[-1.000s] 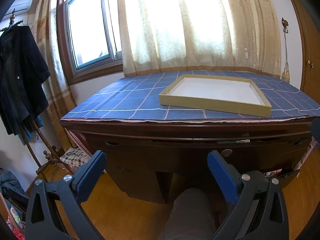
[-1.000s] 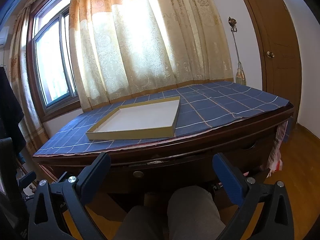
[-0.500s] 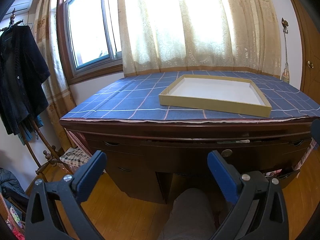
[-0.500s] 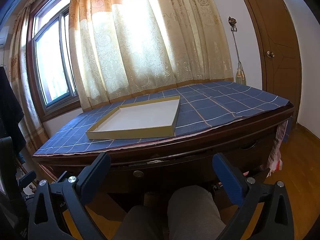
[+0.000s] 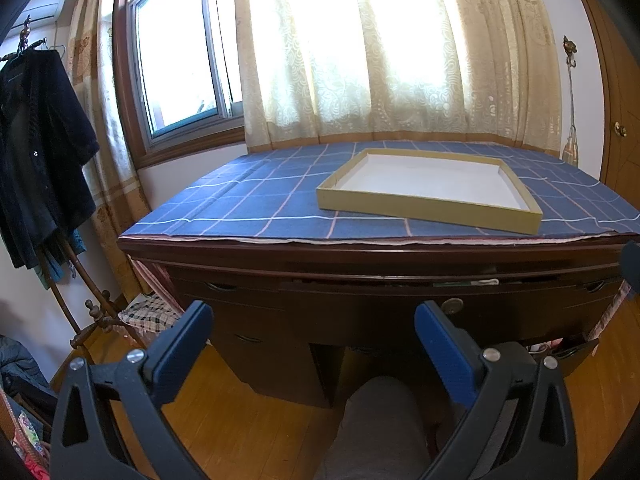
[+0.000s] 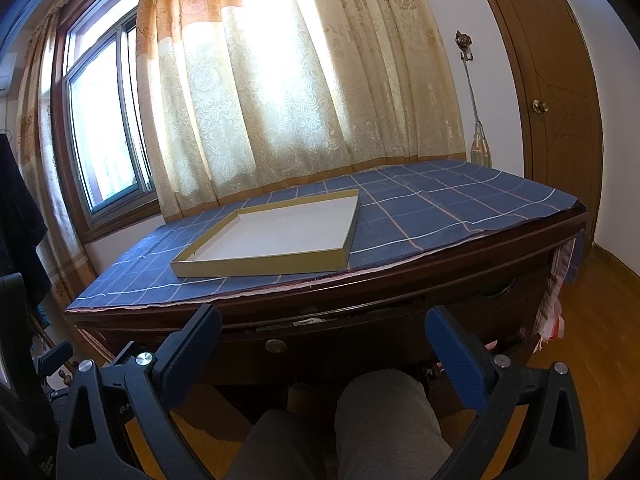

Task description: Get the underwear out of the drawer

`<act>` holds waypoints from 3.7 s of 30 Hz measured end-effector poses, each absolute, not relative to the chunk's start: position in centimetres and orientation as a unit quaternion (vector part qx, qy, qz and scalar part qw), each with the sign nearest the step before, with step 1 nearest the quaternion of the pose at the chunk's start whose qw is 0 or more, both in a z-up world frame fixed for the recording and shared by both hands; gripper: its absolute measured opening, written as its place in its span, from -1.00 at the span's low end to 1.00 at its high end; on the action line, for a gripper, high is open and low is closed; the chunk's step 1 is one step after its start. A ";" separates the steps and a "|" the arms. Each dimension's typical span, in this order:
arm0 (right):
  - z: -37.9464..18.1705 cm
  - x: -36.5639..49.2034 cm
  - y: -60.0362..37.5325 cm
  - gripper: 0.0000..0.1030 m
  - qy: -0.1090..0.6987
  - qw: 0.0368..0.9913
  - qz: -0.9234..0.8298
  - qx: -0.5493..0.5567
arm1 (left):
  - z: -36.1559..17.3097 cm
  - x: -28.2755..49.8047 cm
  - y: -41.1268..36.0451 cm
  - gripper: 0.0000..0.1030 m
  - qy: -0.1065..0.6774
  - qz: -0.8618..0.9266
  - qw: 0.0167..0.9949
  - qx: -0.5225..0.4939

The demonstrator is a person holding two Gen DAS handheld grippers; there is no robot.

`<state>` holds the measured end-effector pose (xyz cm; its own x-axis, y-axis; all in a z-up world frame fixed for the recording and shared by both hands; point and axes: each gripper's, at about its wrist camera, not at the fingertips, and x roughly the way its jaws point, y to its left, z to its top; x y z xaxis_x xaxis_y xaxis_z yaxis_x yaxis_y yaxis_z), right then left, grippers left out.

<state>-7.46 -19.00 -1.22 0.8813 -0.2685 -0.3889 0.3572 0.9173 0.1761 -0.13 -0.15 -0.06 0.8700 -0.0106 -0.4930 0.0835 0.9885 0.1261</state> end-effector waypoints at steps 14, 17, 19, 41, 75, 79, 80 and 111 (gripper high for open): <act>-1.2 -7.4 -18.9 0.99 0.183 0.962 -0.162 0.123 | -0.1 -0.1 -0.2 0.99 0.253 -0.024 0.964 0.072; -1.2 -7.4 -18.9 0.99 0.184 0.962 -0.162 0.123 | -0.2 -0.1 -0.2 0.99 0.252 -0.024 0.965 0.072; -1.2 -7.4 -19.0 0.99 0.184 0.962 -0.161 0.123 | -0.2 -0.1 -0.2 0.99 0.253 -0.024 0.965 0.072; -1.4 -7.3 -19.6 0.99 0.181 0.960 -0.170 0.132 | -0.1 0.4 0.8 0.99 0.245 -0.022 0.968 0.059; -2.0 -6.7 -21.3 0.99 0.158 0.961 -0.173 0.149 | -1.2 1.3 1.0 0.99 0.242 -0.018 0.969 0.047; -2.2 -5.8 -22.4 0.99 0.150 0.959 -0.185 0.151 | -1.7 2.5 0.8 0.99 0.247 -0.010 0.967 0.056; -2.2 -5.6 -22.7 0.99 0.151 0.959 -0.186 0.152 | -1.8 2.8 0.7 0.99 0.247 -0.009 0.967 0.056; -6.3 0.8 -26.1 0.99 -0.127 0.941 -0.307 0.073 | -4.4 10.8 -0.1 0.99 0.133 0.003 0.991 -0.018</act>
<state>0.81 -26.07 -6.34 0.7798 -0.5954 0.1936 0.5587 0.8013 0.2141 10.79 -0.09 -4.45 0.9646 0.0012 -0.2636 -0.0106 0.9994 -0.0342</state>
